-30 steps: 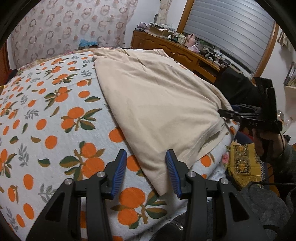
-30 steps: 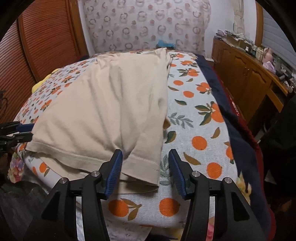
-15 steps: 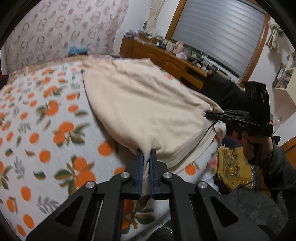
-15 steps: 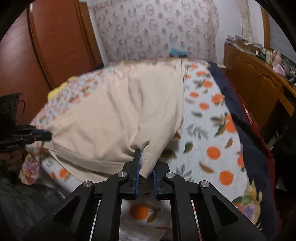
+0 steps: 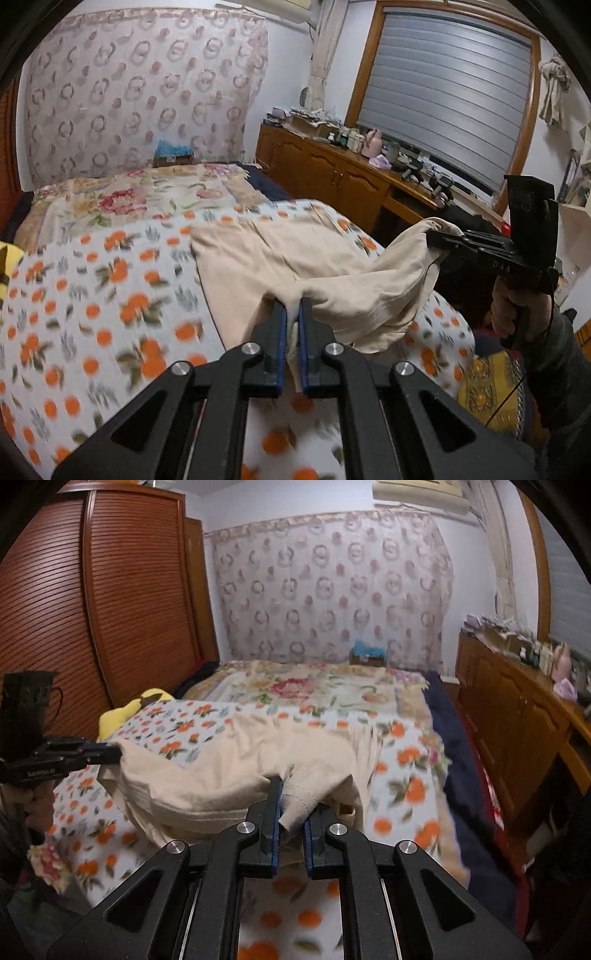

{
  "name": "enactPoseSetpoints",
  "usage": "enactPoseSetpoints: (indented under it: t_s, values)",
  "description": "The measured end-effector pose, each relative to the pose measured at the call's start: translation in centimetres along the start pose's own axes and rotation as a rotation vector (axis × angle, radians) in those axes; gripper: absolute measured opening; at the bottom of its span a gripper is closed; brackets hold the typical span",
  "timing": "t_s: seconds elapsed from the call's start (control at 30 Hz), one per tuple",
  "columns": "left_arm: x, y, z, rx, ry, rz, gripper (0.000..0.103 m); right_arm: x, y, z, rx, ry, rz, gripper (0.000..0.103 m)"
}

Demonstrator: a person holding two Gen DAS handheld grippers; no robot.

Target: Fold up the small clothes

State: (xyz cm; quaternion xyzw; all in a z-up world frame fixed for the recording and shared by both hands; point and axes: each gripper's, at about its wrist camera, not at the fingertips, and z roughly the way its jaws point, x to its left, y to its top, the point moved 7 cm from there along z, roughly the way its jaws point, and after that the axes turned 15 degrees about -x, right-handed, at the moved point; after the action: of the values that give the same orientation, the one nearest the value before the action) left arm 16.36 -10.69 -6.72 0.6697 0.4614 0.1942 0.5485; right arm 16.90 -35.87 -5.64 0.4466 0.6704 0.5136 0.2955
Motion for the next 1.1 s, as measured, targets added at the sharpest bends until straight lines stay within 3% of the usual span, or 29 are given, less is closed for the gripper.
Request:
enactPoseSetpoints:
  t_s: [0.3,0.6,0.73,0.8,0.9,0.97,1.1]
  values:
    - [4.5,4.7,7.1,-0.031,0.087,-0.016,0.003,-3.7,2.7,9.2,0.045,-0.010,-0.005,0.006]
    - [9.2,4.6,13.3,0.037,0.147,-0.039,0.003,-7.4,1.4,15.7,0.129,-0.018,0.033,0.007]
    - [10.3,3.5,15.6,0.104,0.134,-0.044,0.003,-8.4,0.1,17.5,0.178,-0.027,0.034,0.010]
    - [10.5,3.4,15.7,0.113,0.127,-0.041,0.006,-8.8,-0.1,17.8,0.187,-0.026,0.045,0.014]
    - [10.8,4.0,15.1,0.096,0.134,-0.017,0.026,-9.5,0.2,17.5,0.179,-0.045,0.032,0.030]
    - [11.0,4.2,14.5,0.089,0.128,-0.013,0.036,-9.6,0.5,16.7,0.173,-0.048,0.013,0.032]
    - [11.1,2.5,12.9,0.142,0.106,-0.010,0.038,-9.6,0.4,15.3,0.185,-0.036,-0.021,0.038]
